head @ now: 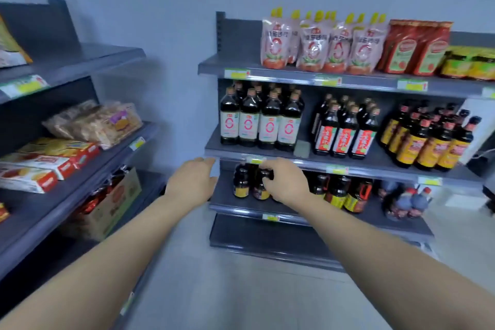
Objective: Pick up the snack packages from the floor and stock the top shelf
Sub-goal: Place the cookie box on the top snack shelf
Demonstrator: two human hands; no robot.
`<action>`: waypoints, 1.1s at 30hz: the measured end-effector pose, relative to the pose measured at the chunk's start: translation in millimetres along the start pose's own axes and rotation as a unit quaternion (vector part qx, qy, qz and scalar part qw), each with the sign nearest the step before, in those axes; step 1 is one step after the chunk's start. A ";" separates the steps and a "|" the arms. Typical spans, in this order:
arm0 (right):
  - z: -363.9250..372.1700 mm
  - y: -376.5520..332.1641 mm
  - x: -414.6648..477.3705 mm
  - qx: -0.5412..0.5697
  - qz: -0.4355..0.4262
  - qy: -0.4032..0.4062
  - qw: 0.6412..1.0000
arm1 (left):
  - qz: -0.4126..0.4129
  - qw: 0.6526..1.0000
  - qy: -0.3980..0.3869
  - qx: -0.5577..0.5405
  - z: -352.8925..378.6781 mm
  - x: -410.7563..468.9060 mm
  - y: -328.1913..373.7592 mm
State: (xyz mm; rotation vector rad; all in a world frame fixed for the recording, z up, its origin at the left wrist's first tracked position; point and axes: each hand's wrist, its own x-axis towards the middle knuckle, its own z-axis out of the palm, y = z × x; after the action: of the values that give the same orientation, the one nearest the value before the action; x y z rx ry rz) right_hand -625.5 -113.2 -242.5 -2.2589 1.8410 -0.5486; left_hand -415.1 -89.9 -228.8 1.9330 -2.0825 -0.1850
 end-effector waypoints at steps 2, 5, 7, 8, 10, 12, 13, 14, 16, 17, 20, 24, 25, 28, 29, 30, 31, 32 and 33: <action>-11.9 47.2 -25.0 -0.011 0.034 0.004 0.999 | 0.031 0.999 -0.022 -0.008 26.4 3.0 44.4; -31.6 114.2 -67.2 -0.020 0.084 0.018 0.996 | 0.090 0.995 -0.045 -0.021 63.9 0.2 112.9; -45.4 156.4 -97.5 -0.030 0.114 0.023 0.993 | 0.120 0.991 -0.059 -0.024 87.3 -3.4 157.5; -51.7 177.2 -112.8 -0.035 0.133 0.025 0.990 | 0.133 0.989 -0.065 -0.025 99.3 -5.1 178.9; -61.6 218.0 -142.5 -0.045 0.164 0.029 0.985 | 0.161 0.983 -0.078 -0.032 123.2 -9.2 219.9; -69.9 255.4 -171.4 -0.050 0.201 0.032 0.978 | 0.185 0.977 -0.097 -0.035 146.8 -14.3 258.6; -73.9 272.2 -186.0 -0.050 0.219 0.035 0.974 | 0.197 0.974 -0.108 -0.034 158.3 -17.2 276.9; -77.5 288.4 -200.4 -0.050 0.237 0.034 0.970 | 0.213 0.970 -0.117 -0.031 169.1 -20.4 294.8; -83.5 318.5 -227.8 -0.050 0.274 0.035 0.960 | 0.247 0.960 -0.129 -0.021 190.3 -25.9 329.7; -85.9 333.5 -240.9 -0.048 0.294 0.038 0.954 | 0.261 0.956 -0.134 -0.015 200.5 -28.3 347.3; -89.9 376.7 -273.6 -0.044 0.345 0.043 0.936 | 0.296 0.942 -0.158 0.003 232.8 -31.7 396.0; -94.1 434.2 -307.5 -0.057 0.402 0.028 0.914 | 0.338 0.918 -0.206 0.014 280.6 -32.4 457.9; -95.2 449.6 -314.4 -0.061 0.414 0.024 0.908 | 0.349 0.911 -0.217 0.020 293.0 -31.6 473.5; -95.9 497.4 -331.8 -0.058 0.450 0.013 0.891 | 0.381 0.892 -0.242 0.035 330.0 -25.8 519.2; -95.1 513.5 -336.2 -0.056 0.463 0.010 0.885 | 0.391 0.885 -0.249 0.036 343.3 -22.9 533.5; -94.1 529.7 -340.1 -0.055 0.475 0.009 0.879 | 0.398 0.880 -0.256 0.035 356.9 -19.9 547.3; -93.1 545.2 -343.5 -0.052 0.485 0.007 0.873 | 0.402 0.875 -0.266 0.035 369.9 -17.2 560.4; -91.6 560.7 -347.1 -0.048 0.495 0.004 0.868 | 0.406 0.871 -0.276 0.036 383.5 -14.9 573.3; -89.3 575.1 -350.8 -0.046 0.503 0.001 0.863 | 0.411 0.866 -0.284 0.038 396.9 -13.3 585.6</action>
State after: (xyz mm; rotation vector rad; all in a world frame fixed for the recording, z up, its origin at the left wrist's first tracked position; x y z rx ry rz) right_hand -1240.0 109.6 -428.5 -1.0073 2.6807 -0.2532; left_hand -1090.8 -65.3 -437.3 0.8969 -3.1288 -0.5247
